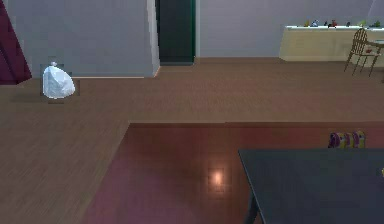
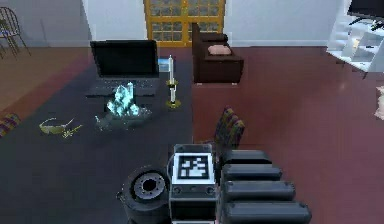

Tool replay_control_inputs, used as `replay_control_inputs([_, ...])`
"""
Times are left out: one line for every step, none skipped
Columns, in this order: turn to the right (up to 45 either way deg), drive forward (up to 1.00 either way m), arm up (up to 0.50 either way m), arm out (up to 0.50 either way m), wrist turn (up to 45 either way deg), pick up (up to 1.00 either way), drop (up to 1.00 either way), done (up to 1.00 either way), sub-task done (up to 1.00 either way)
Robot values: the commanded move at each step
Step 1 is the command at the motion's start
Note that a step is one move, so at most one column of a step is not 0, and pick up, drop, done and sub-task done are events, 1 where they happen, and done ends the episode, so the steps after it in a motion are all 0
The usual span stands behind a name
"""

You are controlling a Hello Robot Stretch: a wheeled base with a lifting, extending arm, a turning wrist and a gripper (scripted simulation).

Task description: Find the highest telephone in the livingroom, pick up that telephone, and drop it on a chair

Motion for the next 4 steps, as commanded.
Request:
replay_control_inputs([-12.0,0.0,0.0,0.0,0.0,0.0,0.0,0.0,0.0])
replay_control_inputs([-3.0,0.0,0.0,0.0,0.0,0.0,0.0,0.0,0.0])
replay_control_inputs([0.0,0.0,0.0,0.08,0.0,0.0,0.0,0.0,0.0])
replay_control_inputs([0.0,0.0,0.0,0.0,39.0,0.0,0.0,0.0,0.0])
